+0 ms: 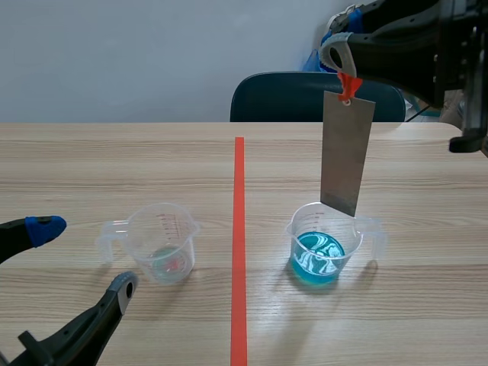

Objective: Do the redox reaction experiment

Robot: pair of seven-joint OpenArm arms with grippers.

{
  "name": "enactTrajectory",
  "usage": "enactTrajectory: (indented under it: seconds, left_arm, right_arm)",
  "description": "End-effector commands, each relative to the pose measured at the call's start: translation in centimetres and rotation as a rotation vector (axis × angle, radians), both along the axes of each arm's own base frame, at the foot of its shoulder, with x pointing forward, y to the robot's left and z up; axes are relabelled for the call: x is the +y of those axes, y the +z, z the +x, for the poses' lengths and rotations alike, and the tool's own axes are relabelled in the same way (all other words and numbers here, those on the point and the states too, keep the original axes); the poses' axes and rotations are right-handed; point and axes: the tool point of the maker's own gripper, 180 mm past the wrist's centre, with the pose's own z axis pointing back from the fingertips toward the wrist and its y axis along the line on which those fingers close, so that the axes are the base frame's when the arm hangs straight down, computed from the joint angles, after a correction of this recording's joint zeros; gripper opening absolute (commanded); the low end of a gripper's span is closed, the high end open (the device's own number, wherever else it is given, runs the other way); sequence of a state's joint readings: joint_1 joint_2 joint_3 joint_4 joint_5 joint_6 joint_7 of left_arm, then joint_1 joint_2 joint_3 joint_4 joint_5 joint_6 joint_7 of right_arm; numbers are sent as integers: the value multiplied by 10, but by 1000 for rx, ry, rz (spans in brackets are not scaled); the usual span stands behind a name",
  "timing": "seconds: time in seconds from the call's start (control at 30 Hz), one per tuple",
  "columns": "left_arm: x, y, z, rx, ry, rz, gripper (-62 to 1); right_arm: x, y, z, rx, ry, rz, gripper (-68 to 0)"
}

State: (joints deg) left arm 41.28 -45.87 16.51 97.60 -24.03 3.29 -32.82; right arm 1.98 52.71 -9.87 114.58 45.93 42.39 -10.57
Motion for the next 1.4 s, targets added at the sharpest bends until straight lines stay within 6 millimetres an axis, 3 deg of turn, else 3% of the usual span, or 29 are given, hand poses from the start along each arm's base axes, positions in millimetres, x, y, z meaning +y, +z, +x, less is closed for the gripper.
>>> enactTrajectory:
  seconds: [0.0, 1.37]
  left_arm:
    - [-3, 6, 0, -17, -2, -24, 14]
    - [-8, 6, -2, -32, -20, -2, 14]
  right_arm:
    - [2, 5, -1, -4, 12, 20, -669]
    - [2, 5, -1, -4, 12, 20, -669]
